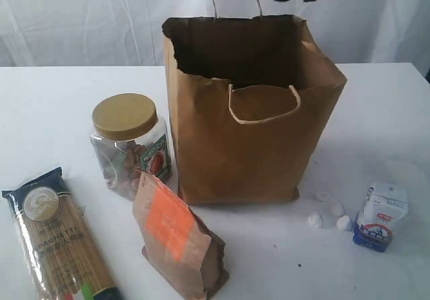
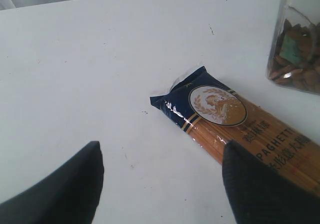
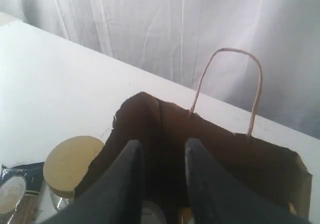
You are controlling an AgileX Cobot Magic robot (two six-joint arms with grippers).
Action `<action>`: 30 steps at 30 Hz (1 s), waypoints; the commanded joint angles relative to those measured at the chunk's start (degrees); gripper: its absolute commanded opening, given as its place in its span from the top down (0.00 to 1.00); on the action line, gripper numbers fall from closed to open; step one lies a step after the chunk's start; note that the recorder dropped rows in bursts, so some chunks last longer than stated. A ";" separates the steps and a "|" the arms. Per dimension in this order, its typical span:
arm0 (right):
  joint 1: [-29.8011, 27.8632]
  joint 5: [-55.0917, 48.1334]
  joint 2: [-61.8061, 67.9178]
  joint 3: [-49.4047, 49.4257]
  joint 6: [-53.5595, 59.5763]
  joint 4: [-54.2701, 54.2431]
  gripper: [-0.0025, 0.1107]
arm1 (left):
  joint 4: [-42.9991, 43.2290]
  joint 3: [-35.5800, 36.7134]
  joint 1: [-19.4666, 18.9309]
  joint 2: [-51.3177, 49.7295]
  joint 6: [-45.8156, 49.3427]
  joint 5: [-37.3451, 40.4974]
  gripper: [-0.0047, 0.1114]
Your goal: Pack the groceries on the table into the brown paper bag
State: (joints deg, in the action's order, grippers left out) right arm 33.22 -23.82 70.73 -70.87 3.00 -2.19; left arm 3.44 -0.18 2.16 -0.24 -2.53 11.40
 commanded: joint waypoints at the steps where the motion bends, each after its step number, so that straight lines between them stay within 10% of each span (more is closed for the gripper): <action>1: -0.04 -0.49 -6.55 3.41 -0.70 0.71 0.86 | 0.03 0.18 0.52 0.24 0.02 -0.17 0.36; 30: -0.04 -2.91 -40.93 29.44 -0.63 -0.93 0.98 | 0.03 0.18 0.52 0.24 0.02 -0.17 0.36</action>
State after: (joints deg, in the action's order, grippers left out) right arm 33.22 -26.07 30.14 -42.24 2.54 -1.95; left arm 3.44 -0.18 2.16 -0.24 -2.53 11.40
